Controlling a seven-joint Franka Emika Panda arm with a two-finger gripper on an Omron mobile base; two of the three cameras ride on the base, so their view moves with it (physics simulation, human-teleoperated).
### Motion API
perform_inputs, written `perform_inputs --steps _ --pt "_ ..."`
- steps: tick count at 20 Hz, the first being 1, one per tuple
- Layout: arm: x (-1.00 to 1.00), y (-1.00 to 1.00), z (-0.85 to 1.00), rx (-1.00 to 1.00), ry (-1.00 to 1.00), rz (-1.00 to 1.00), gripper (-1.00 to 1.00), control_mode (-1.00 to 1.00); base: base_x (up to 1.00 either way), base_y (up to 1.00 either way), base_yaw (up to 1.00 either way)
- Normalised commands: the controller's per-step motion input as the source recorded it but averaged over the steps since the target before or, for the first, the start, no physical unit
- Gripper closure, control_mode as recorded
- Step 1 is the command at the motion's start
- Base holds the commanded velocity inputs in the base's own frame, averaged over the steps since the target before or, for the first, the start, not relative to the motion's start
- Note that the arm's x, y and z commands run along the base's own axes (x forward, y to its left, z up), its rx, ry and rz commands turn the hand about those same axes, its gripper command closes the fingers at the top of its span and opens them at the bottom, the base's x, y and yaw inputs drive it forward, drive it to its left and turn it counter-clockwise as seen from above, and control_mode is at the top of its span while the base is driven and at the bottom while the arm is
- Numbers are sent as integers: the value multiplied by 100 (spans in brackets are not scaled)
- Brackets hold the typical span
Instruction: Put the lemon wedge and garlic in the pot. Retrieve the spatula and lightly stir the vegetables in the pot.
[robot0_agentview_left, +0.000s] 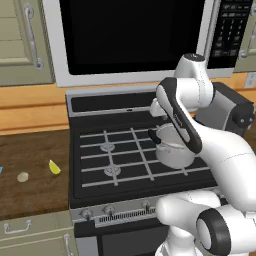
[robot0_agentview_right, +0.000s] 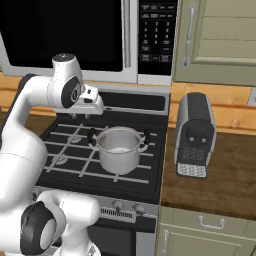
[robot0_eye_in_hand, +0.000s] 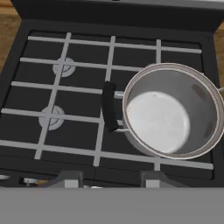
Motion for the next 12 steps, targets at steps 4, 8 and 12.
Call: perform_inputs --steps 4,8,12 --pt "0 0 0 0 0 0 -100 100 0 0 0" --pt "0 0 0 0 0 0 -100 100 -9 32 0" --pt "0 0 0 0 0 0 -100 100 0 73 0"
